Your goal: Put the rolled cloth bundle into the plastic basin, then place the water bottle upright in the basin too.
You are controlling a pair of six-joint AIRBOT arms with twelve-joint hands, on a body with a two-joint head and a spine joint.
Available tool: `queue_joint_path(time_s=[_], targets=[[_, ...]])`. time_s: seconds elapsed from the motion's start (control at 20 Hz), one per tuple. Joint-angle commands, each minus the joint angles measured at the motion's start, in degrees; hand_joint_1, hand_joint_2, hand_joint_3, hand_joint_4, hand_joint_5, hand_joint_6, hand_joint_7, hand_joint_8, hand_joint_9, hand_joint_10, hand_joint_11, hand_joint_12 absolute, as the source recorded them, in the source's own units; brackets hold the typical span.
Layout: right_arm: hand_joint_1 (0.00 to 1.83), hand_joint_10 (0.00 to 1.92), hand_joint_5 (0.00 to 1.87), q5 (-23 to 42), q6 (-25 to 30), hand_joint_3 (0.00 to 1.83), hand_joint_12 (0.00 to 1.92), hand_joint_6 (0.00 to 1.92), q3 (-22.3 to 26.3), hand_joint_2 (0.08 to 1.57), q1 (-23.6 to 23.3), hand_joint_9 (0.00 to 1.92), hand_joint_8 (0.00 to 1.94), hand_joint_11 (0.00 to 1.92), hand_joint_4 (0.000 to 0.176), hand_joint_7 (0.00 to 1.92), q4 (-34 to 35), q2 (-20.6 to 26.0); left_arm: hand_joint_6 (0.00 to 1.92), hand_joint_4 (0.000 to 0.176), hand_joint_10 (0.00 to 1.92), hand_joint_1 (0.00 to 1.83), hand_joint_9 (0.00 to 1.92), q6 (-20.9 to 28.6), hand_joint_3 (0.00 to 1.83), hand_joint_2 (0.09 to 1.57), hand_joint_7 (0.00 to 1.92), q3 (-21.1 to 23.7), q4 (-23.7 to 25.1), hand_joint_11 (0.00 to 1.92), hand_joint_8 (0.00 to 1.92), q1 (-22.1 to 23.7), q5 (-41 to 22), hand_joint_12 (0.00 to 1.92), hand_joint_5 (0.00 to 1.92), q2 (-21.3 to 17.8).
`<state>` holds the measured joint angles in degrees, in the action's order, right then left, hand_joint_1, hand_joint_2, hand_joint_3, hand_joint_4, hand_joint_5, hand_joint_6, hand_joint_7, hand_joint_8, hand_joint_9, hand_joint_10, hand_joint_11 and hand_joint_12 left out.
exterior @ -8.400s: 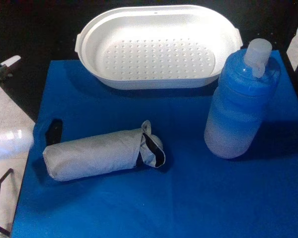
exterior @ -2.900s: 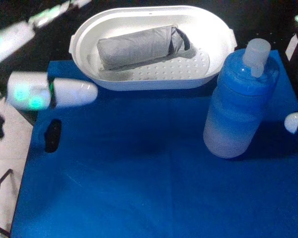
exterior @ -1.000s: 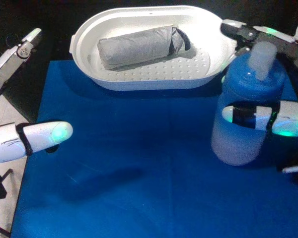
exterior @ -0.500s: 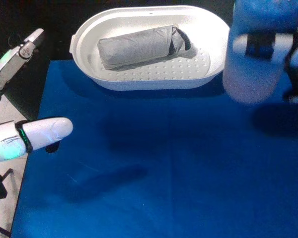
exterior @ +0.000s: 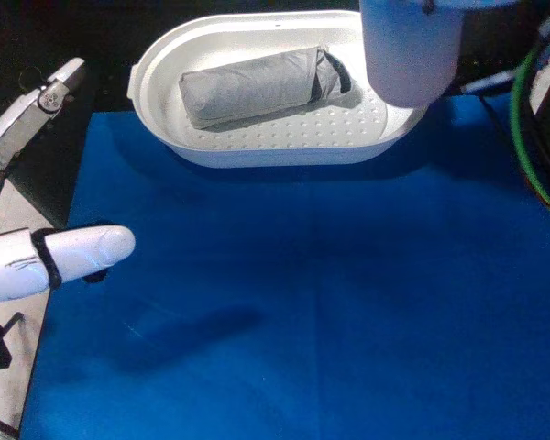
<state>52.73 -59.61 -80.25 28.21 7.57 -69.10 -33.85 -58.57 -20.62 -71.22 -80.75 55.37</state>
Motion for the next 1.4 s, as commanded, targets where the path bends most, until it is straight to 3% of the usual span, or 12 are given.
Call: queue_joint_path(time_s=[0.0,0.3,0.4,0.5,0.6,0.8,0.85,0.9,0.95,1.1,1.3,1.35], targets=[[1.25,1.30,0.85,5.93,0.78,0.00,1.68,0.99,-1.31,1.14,-1.49,1.11,1.18,1.05,0.000,1.02,1.18,-0.93,0.00,0.176,0.00,0.70,0.00,0.92,0.00,0.85,0.00,-0.45,0.76,0.00,0.00,0.53,-6.63,0.00,0.00,0.40],[1.24,1.37,0.80,3.17,0.85,0.00,1.76,1.06,-10.09,1.18,-1.94,1.04,1.29,0.97,0.000,0.95,5.48,-8.40,0.00,0.176,0.00,0.70,0.00,2.18,0.00,0.84,0.00,-1.75,1.24,0.00,0.00,0.96,-6.50,0.00,0.00,1.51],[1.23,1.38,0.77,3.07,1.09,0.00,1.74,1.09,-12.14,1.19,-1.94,1.06,1.33,1.00,0.000,0.93,6.15,-10.52,0.00,0.176,0.00,0.58,0.00,3.18,0.00,0.79,0.00,-2.43,1.33,0.00,0.00,0.98,-6.71,0.00,0.00,2.07],[1.24,1.14,0.76,2.86,1.37,0.00,1.46,1.12,-13.16,1.18,-1.92,1.11,1.24,1.06,0.000,0.97,6.18,-11.51,0.00,0.176,0.00,0.56,0.00,3.34,0.00,0.80,0.00,-2.73,1.95,0.00,0.00,1.60,-6.56,0.00,0.00,2.34],[1.24,1.10,0.76,2.76,1.40,0.00,1.44,1.11,-13.77,1.18,-1.88,1.13,1.23,1.08,0.000,0.98,6.32,-11.90,0.00,0.176,0.00,0.56,0.00,3.58,0.00,0.80,0.00,-2.93,2.24,0.00,0.00,1.75,-6.44,0.00,0.00,2.50],[1.20,0.93,0.66,1.91,1.47,0.00,1.45,1.30,-14.16,1.21,-0.65,0.92,1.23,0.75,0.000,0.93,6.57,-12.55,0.00,0.176,0.00,0.58,0.00,3.96,0.00,0.79,0.00,-3.00,2.67,0.00,0.00,1.86,-6.26,0.00,0.00,2.50],[0.96,0.68,0.73,1.91,1.60,0.00,1.30,1.35,-14.20,1.24,-0.32,0.90,0.43,0.67,0.074,0.90,6.73,-12.57,0.00,0.176,0.00,0.58,0.00,3.96,0.00,0.81,0.00,-3.02,2.70,0.00,0.00,1.89,-6.30,0.00,0.00,2.53],[0.87,0.56,0.57,1.91,1.87,0.00,1.25,0.61,-14.24,1.17,-0.05,0.80,0.28,0.56,0.000,0.85,6.83,-12.58,0.00,0.176,0.00,0.58,0.00,3.97,0.01,0.82,0.00,-3.02,2.71,0.00,0.00,1.93,-6.36,0.00,0.00,2.55],[0.84,0.37,0.65,1.91,2.19,0.00,1.21,0.09,-14.30,1.14,0.28,0.80,0.10,0.50,0.000,0.86,6.95,-12.59,0.00,0.176,0.00,0.58,0.00,3.99,0.01,0.82,0.00,-3.01,2.71,0.00,0.00,1.95,-6.37,0.00,0.00,2.57],[0.75,0.06,0.58,1.91,2.51,0.00,1.06,0.00,-14.65,1.12,1.39,0.75,0.00,0.39,0.001,0.76,7.77,-12.95,0.00,0.176,0.00,0.58,0.00,4.05,0.00,0.81,0.00,-3.06,2.73,0.00,0.00,1.96,-6.36,0.00,0.00,2.65],[0.73,0.01,0.57,1.90,2.54,0.00,1.12,0.00,-14.65,1.12,2.18,0.72,0.00,0.30,0.004,0.71,8.33,-13.03,0.00,0.176,0.00,0.58,0.00,4.11,0.00,0.81,0.00,-3.08,2.75,0.00,0.00,1.97,-6.45,0.00,0.00,2.72],[0.75,0.01,0.58,1.90,2.66,0.00,1.15,0.00,-14.65,1.12,2.41,0.72,0.00,0.28,0.015,0.71,8.40,-13.03,0.00,0.176,0.00,0.59,0.00,4.18,0.00,0.80,0.00,-3.12,2.75,0.00,0.00,1.96,-6.45,0.00,0.00,2.79]])
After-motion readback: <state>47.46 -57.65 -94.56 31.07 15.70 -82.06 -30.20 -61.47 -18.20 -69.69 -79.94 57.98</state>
